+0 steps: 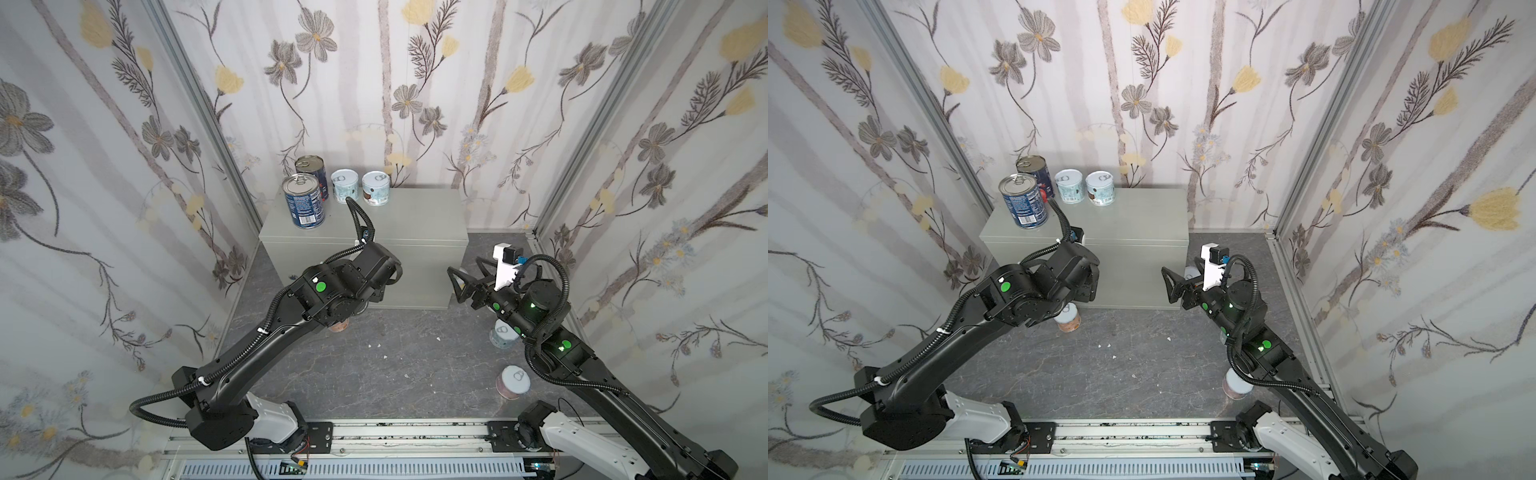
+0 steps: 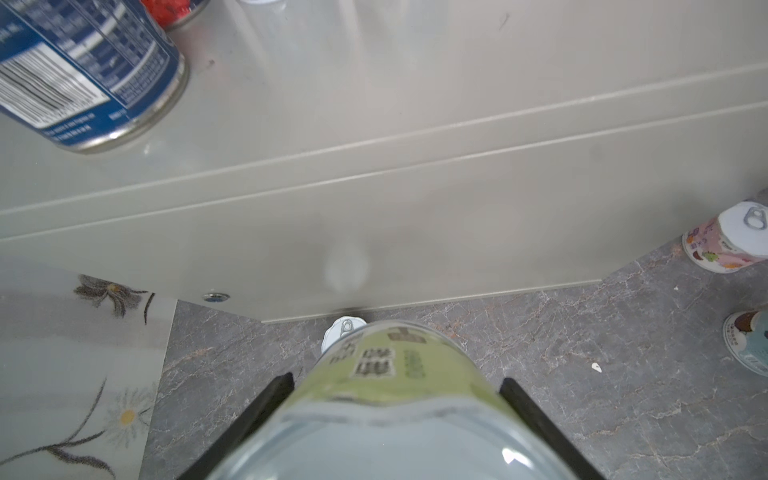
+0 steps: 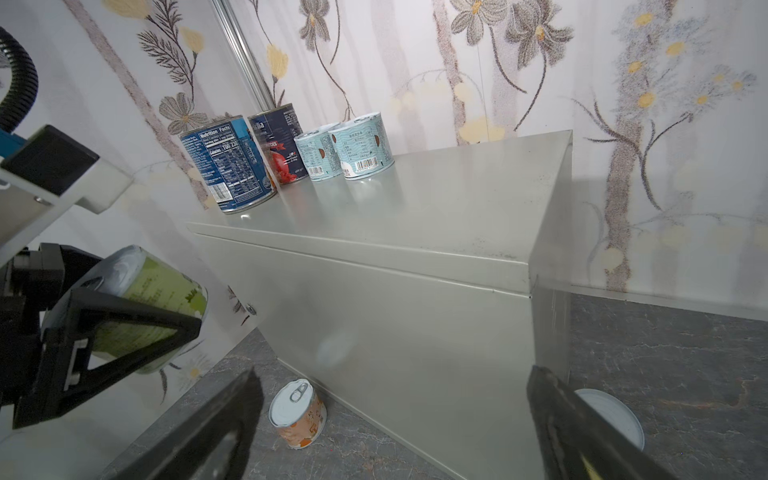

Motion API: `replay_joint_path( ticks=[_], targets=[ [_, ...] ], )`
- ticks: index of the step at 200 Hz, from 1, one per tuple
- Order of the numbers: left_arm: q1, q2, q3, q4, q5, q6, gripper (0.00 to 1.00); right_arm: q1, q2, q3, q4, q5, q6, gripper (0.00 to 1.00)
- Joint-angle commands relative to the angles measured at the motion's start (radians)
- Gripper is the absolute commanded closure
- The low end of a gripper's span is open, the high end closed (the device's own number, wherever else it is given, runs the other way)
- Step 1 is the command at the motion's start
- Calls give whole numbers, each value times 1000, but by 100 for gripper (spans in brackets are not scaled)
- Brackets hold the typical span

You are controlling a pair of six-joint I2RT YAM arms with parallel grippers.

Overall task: Place and organize the canned foods onto the counter
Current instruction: 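Lift the green-labelled can up over the cabinet top with the left gripper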

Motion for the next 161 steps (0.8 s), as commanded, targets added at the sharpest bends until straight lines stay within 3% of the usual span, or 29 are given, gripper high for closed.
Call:
replay_joint_path(
  ticks=[1, 79, 161],
  targets=[
    [32, 42, 85, 7, -31, 66, 38, 0, 7, -5, 5, -3, 6, 0],
    [125, 276, 460, 7, 32, 156, 39, -10, 15, 1, -12, -1, -9, 0],
    [235, 381, 569, 31, 88, 148, 39, -16, 55, 7, -16, -19, -19, 0]
  ],
)
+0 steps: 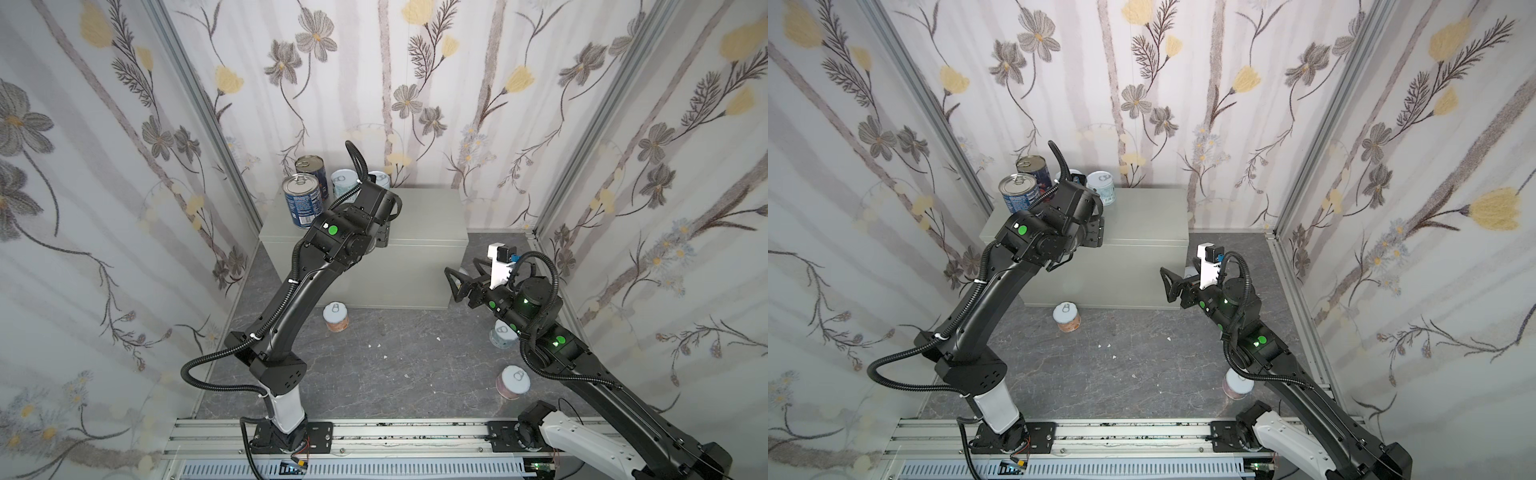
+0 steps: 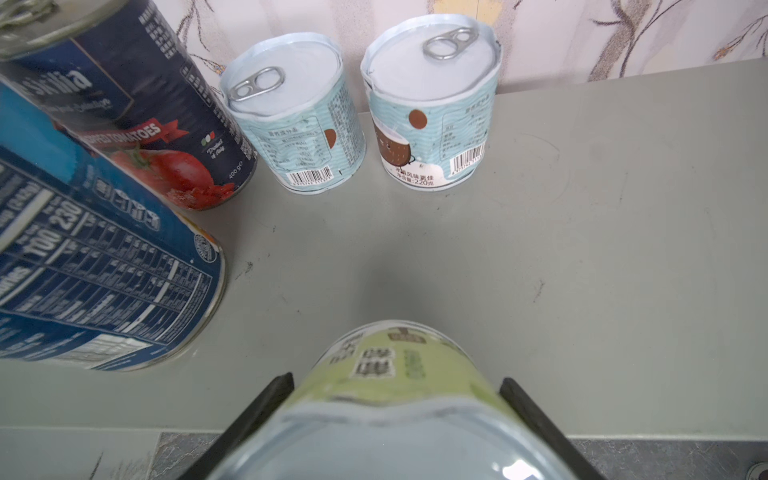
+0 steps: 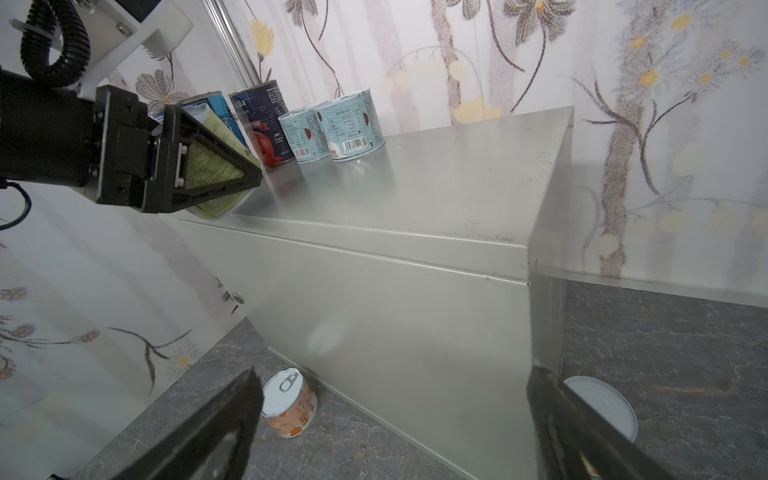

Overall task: Place and organize the canned foods onto the counter
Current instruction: 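Lift the green-labelled can up over the cabinet top with the left gripper, then lower the green-labelled can in front of the teal cans and release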

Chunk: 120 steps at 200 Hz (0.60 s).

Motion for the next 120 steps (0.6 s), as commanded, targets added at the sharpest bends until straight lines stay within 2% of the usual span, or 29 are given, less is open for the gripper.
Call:
replay_joint_path(
  ticks=[1, 68, 120],
  targets=[
    [22, 16, 27, 44, 8, 2, 39, -1, 11, 8, -14, -9, -11, 0],
    [82, 70, 59, 58, 62, -7, 38, -4, 26, 6, -12, -14, -11, 0],
    [101, 115, 68, 62, 34, 0, 27, -3, 33, 1, -9, -14, -11, 0]
  ],
)
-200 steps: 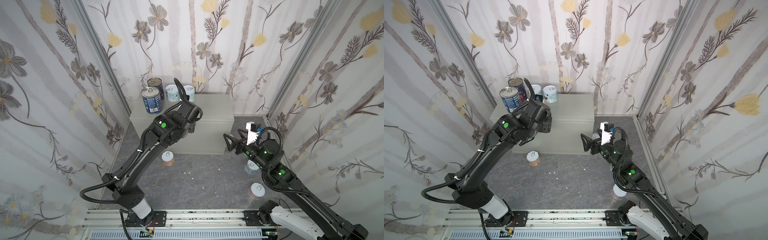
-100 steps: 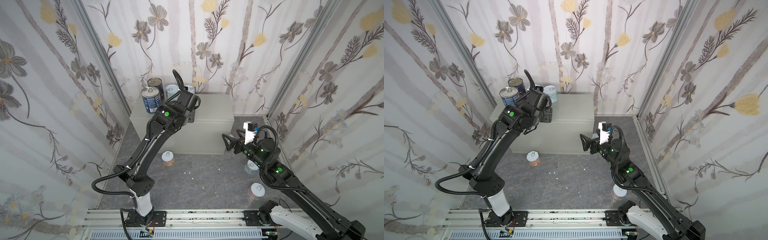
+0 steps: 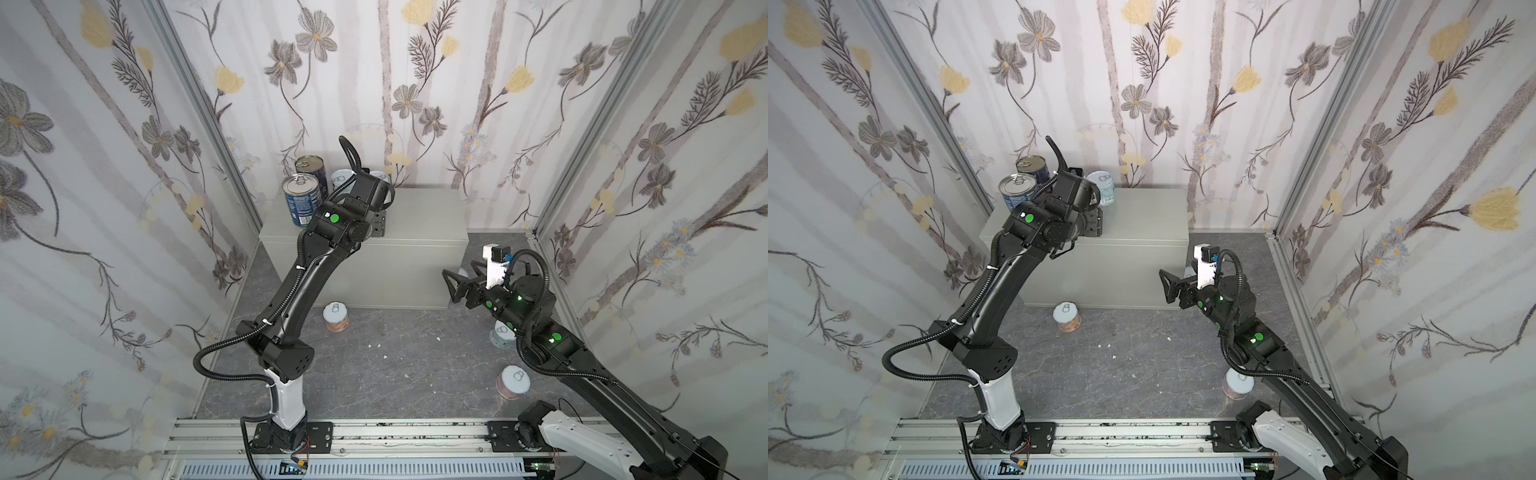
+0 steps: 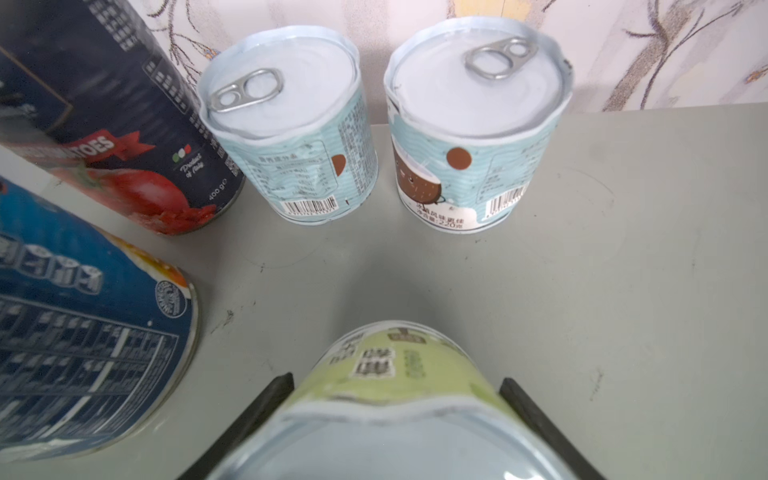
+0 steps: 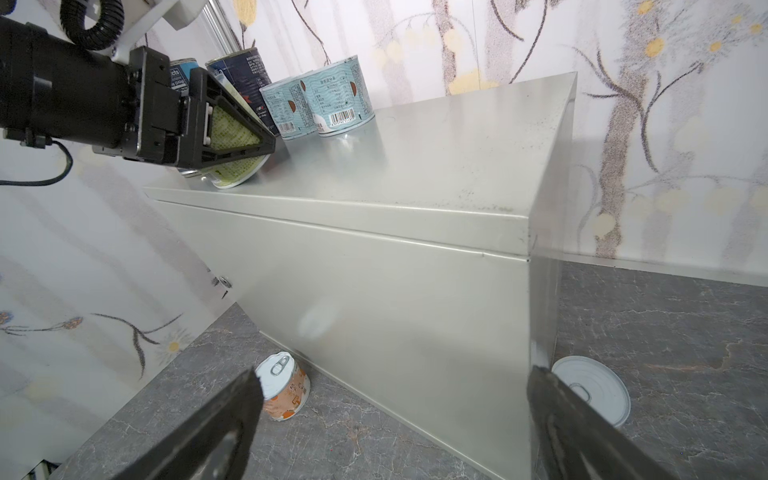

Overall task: Place and organize the canned foods onto the counter
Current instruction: 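Lower the green-labelled can in front of the teal cans and release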

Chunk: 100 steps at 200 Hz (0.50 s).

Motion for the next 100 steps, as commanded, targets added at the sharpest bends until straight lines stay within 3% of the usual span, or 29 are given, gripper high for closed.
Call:
replay_joint_path(
  ticks=[1, 100],
  targets=[
    [8, 22, 9, 14, -30, 1, 27, 1, 8, 0, 20, -13, -7, 0],
    [29, 60, 41, 38, -68, 24, 14, 0, 5, 4, 10, -10, -7, 0]
  ],
)
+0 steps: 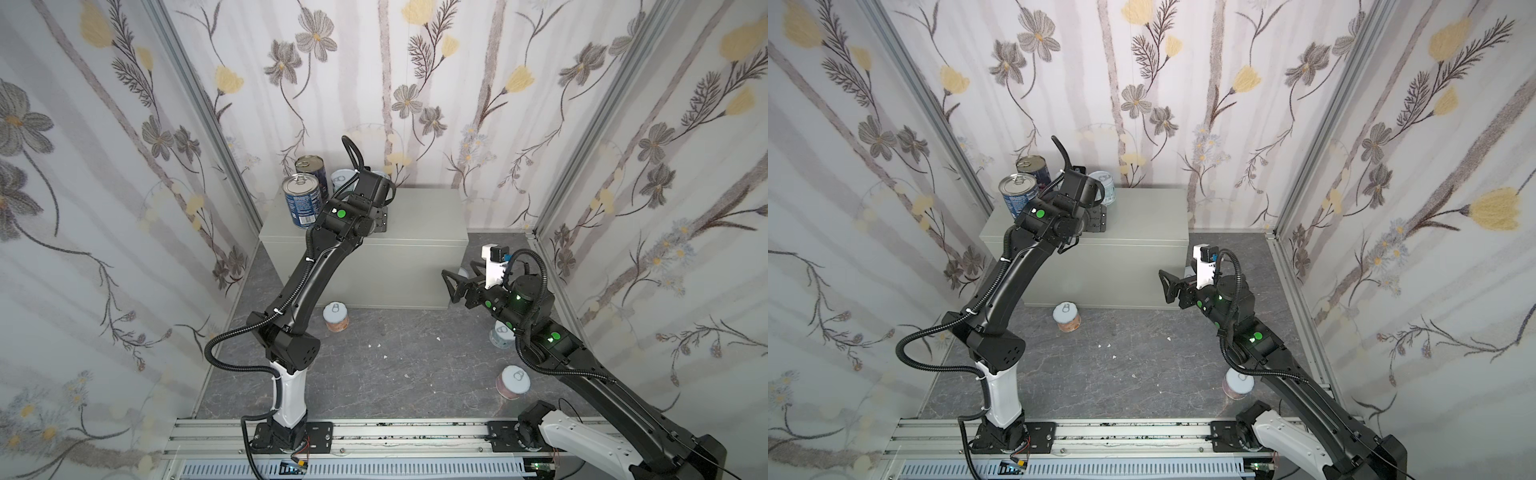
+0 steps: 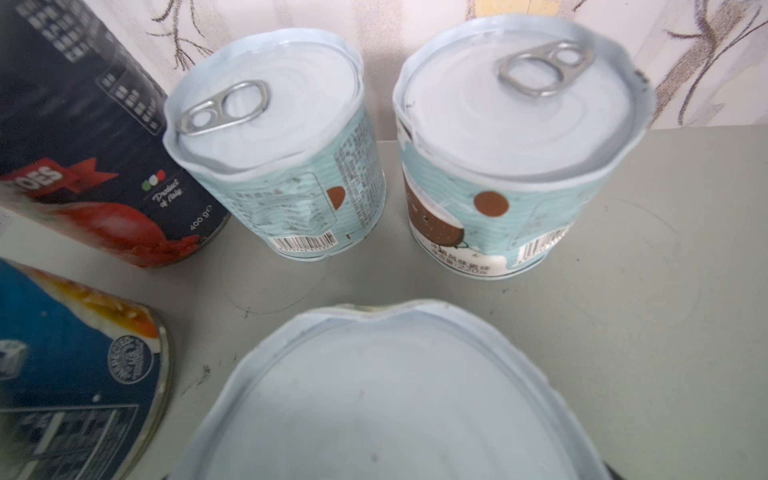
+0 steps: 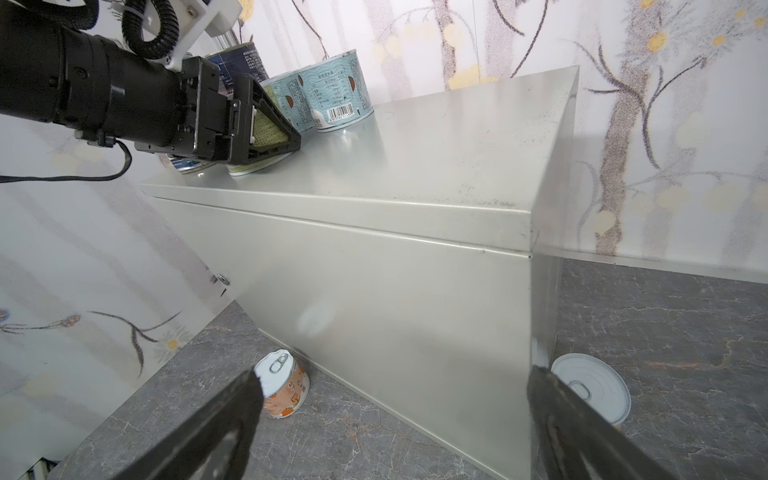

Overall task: Place and organize the canned foods onto the counter
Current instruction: 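Lower the green-labelled can in front of the teal cans and release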

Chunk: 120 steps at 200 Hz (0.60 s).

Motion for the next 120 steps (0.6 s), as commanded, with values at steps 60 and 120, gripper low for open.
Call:
replay_joint_path(
  ticks=[60, 120],
  targets=[
    [3, -24, -7, 7, -176, 8, 14, 2, 7, 5, 24, -25, 5, 0],
    [20, -3, -6, 12, -263, 26, 16, 3, 7, 11, 20, -25, 8, 0]
  ],
)
